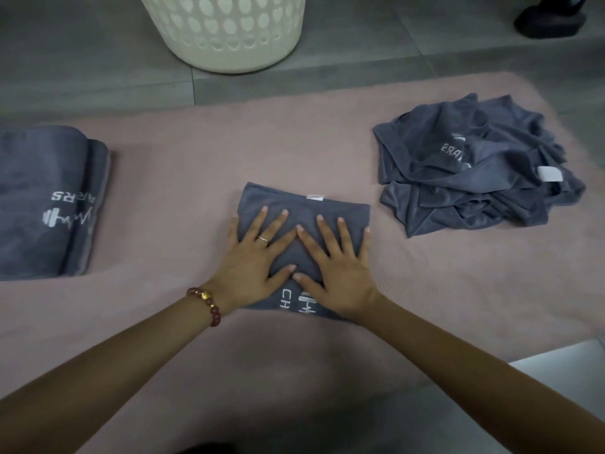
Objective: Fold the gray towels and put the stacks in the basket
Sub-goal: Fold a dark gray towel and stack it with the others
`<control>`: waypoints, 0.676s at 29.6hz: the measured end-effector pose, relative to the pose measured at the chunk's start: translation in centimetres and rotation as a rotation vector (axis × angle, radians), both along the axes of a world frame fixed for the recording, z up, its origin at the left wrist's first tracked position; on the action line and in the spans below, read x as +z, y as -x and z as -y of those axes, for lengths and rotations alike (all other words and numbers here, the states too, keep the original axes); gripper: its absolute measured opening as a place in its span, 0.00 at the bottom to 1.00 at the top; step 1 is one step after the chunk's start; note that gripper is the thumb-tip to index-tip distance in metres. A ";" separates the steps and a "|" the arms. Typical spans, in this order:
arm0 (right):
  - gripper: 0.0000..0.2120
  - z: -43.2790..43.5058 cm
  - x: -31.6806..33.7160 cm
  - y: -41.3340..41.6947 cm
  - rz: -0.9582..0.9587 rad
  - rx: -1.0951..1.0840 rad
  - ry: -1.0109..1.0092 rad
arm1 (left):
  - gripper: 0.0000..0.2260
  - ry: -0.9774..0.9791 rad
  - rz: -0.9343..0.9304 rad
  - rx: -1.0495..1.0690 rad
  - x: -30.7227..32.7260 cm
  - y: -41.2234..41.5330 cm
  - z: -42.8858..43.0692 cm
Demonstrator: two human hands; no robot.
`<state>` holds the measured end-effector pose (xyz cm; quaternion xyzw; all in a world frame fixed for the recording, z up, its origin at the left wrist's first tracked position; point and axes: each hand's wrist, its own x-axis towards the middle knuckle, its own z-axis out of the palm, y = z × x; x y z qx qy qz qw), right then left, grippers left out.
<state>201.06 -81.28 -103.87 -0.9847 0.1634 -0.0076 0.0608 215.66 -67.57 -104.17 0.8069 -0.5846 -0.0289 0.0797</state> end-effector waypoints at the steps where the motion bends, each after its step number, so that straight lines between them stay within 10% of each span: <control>1: 0.35 0.5 -0.3 0.0 -0.029 -0.012 -0.027 | 0.31 -0.037 -0.034 0.045 -0.4 -0.4 0.1; 14: 0.36 2.5 1.1 0.0 -0.086 -0.251 -0.290 | 0.35 -0.086 -0.166 0.272 0.0 -1.8 -0.2; 20: 0.35 -0.6 2.6 3.4 0.084 -0.480 -0.734 | 0.29 0.012 -0.277 0.282 -0.4 0.2 -5.2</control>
